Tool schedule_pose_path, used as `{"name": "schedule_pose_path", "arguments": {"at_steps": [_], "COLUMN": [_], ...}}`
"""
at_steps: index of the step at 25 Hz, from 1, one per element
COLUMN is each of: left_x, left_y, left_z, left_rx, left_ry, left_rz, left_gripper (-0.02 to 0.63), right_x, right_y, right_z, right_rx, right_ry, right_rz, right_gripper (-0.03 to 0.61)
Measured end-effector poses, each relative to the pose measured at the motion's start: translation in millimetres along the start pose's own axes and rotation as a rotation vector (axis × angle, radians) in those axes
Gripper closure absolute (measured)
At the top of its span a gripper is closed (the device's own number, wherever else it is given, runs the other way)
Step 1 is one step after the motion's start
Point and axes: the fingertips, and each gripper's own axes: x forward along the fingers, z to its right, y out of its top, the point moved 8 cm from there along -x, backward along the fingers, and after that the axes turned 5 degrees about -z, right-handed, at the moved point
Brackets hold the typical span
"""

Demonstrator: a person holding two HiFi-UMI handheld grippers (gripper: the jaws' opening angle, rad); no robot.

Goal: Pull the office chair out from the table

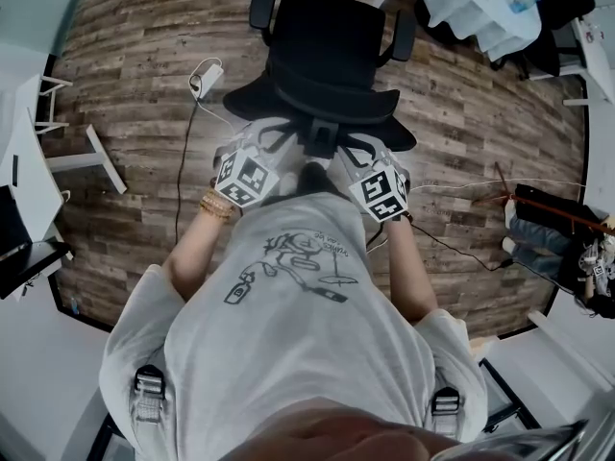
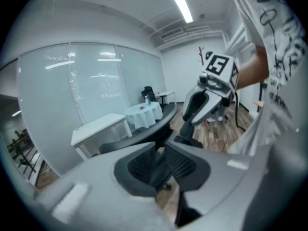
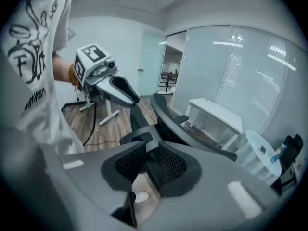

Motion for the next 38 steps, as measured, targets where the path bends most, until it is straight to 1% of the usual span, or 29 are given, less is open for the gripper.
{"name": "schedule_pose_path", "arguments": {"at_steps": [2, 3, 6, 7, 9, 11, 13, 16, 20, 23, 29, 38], "left_x": [-12.3, -19.0, -39.8, -46.6, -59.7, -71.9, -81.9, -94.0, -107.2, -110.7, -115.5, -114.0], "left_y": [14.9, 22.4, 42.5, 48.1, 58.5, 68.9, 79.7, 93.5, 104.8, 110.9, 112.5, 108.1], "left_z": [-4.1, -6.1, -12.2, -13.2, -12.7, -10.4, -8.8, -6.1, -0.4, 3.9, 12.4, 12.8], "left_rx": [-0.072, -0.12, -0.296, -0.342, -0.389, -0.404, -0.418, -0.439, -0.437, -0.433, -0.416, -0.411], "left_ry": [0.001, -0.005, -0.036, -0.044, -0.05, -0.049, -0.048, -0.043, -0.031, -0.029, -0.027, -0.02], "left_rz": [0.081, 0.129, 0.29, 0.333, 0.398, 0.443, 0.482, 0.525, 0.561, 0.572, 0.563, 0.55], "left_gripper": [0.565, 0.576, 0.596, 0.605, 0.611, 0.611, 0.611, 0.611, 0.611, 0.611, 0.611, 0.611], "right_x": [-11.2, -17.4, -37.8, -44.8, -58.5, -71.2, -82.3, -98.4, -115.9, -125.2, -129.1, -129.8], "right_y": [14.7, 22.4, 46.6, 54.8, 69.1, 80.5, 90.1, 101.9, 112.2, 114.9, 117.0, 116.1], "right_z": [0.7, 0.7, -0.5, -1.6, -5.1, -8.4, -10.3, -14.2, -21.4, -21.8, -28.9, -31.8], "right_rx": [0.071, 0.104, 0.2, 0.232, 0.29, 0.328, 0.34, 0.331, 0.331, 0.333, 0.309, 0.294], "right_ry": [0.005, 0.006, 0.006, 0.008, 0.009, 0.009, 0.007, -0.002, -0.009, -0.019, -0.018, -0.021], "right_rz": [0.072, 0.114, 0.258, 0.306, 0.393, 0.465, 0.514, 0.552, 0.585, 0.597, 0.6, 0.59], "right_gripper": [0.494, 0.497, 0.512, 0.517, 0.523, 0.534, 0.541, 0.542, 0.554, 0.572, 0.572, 0.572]}}
